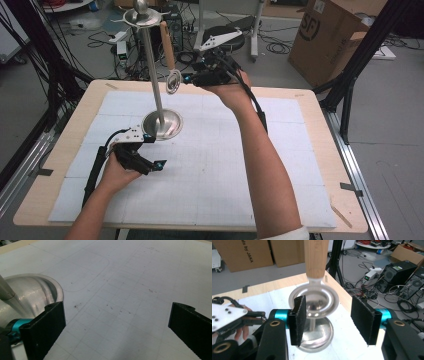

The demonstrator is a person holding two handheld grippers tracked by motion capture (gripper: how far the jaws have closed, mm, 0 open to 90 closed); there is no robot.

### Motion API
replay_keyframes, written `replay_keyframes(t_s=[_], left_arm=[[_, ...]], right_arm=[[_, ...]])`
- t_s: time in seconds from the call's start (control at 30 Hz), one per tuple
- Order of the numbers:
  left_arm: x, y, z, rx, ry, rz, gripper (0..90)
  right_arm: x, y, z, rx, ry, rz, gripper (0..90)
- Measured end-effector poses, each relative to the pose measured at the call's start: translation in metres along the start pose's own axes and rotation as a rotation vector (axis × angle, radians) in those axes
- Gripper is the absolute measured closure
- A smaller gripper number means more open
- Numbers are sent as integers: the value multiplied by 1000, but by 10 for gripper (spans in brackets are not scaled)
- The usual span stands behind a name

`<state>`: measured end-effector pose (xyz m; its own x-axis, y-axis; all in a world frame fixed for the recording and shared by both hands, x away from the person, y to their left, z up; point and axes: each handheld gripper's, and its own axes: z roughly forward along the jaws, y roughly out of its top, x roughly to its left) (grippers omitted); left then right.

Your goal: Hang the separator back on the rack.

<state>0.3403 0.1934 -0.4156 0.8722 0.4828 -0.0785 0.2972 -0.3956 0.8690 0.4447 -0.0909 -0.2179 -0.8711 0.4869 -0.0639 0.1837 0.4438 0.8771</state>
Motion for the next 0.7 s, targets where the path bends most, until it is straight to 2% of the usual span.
replay_keyframes(t_s=[0.2, 0.7], left_arm=[[0, 0, 1, 7, 2, 2, 17], [-1, 0, 0, 7, 1, 8, 17]], right_arm=[[-2, -17, -14, 32, -6, 5, 410], [-5, -65, -48, 47, -12, 52, 356]])
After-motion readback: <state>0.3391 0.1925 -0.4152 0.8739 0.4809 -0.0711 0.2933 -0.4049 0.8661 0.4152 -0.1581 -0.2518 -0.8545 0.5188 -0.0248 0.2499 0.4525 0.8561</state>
